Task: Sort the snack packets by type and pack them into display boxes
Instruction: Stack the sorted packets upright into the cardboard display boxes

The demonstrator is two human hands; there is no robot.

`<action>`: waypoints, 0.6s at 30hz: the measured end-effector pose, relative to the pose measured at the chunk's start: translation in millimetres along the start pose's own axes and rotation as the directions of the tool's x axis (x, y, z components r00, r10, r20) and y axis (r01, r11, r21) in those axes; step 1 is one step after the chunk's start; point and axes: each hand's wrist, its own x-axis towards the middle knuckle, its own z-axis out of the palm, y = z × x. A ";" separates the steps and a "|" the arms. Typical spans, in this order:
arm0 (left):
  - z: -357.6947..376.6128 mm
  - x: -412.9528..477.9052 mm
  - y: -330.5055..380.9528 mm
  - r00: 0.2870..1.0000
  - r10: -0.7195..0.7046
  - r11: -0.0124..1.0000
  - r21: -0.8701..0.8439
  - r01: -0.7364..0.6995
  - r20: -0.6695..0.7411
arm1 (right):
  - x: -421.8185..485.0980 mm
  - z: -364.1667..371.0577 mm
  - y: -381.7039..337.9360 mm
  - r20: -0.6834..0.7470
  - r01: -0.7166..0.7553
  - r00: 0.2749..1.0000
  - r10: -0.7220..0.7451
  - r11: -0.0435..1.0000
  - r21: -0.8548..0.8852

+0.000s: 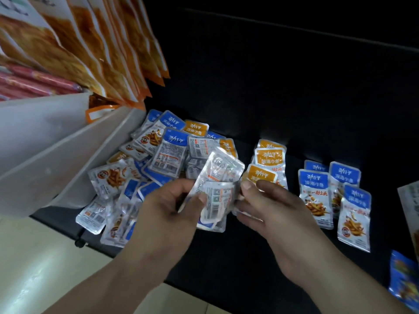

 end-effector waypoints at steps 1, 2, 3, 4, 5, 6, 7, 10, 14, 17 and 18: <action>4.9 -2.1 -0.2 0.999 -0.039 0.997 -0.069 0.040 0.010 | 1.6 -1.1 -0.7 -0.012 -0.029 0.999 0.030 0.999 0.044; 8.4 -3.7 -0.7 0.996 -0.082 0.989 -0.121 0.085 0.026 | 3.0 -2.8 -1.1 -0.013 -0.050 0.999 0.051 0.996 0.070; 10.3 -4.3 -1.7 0.992 -0.122 0.980 -0.156 0.127 0.040 | 3.2 -5.0 -1.4 0.005 -0.058 0.998 0.058 0.996 0.066; 12.4 -4.6 -1.8 0.988 -0.146 0.970 -0.190 0.153 0.051 | 2.2 -7.5 -1.6 0.042 -0.050 0.998 0.049 0.998 0.026; 13.7 -4.5 -2.1 0.985 -0.164 0.959 -0.226 0.172 0.056 | 0.4 -10.6 -1.3 0.074 -0.023 0.997 0.026 0.999 -0.042; 14.0 -4.2 -2.2 0.982 -0.179 0.945 -0.268 0.188 0.056 | -2.3 -13.5 -1.4 0.088 0.024 0.996 -0.013 0.992 -0.122; 14.0 -3.2 -2.5 0.979 -0.196 0.931 -0.305 0.202 0.052 | -4.3 -17.0 -1.8 0.089 0.080 0.994 -0.063 0.977 -0.198; 16.4 2.3 -5.8 0.974 -0.228 0.918 -0.332 0.219 0.012 | -4.9 -31.1 -2.8 0.100 0.128 0.990 -0.102 0.947 -0.294; 21.5 5.8 -9.8 0.983 -0.172 0.978 -0.129 0.164 -0.060 | -6.9 -44.7 -8.0 0.161 0.107 0.984 -0.072 0.970 -0.218; 25.6 5.8 -13.1 0.982 -0.151 0.988 -0.014 0.151 -0.117 | -7.1 -53.6 -12.6 0.045 0.250 0.968 -0.248 0.916 -0.314; 26.6 5.8 -13.3 0.978 -0.159 0.987 0.007 0.161 -0.133 | -6.3 -56.1 -13.2 -0.001 0.320 0.938 -0.347 0.866 -0.383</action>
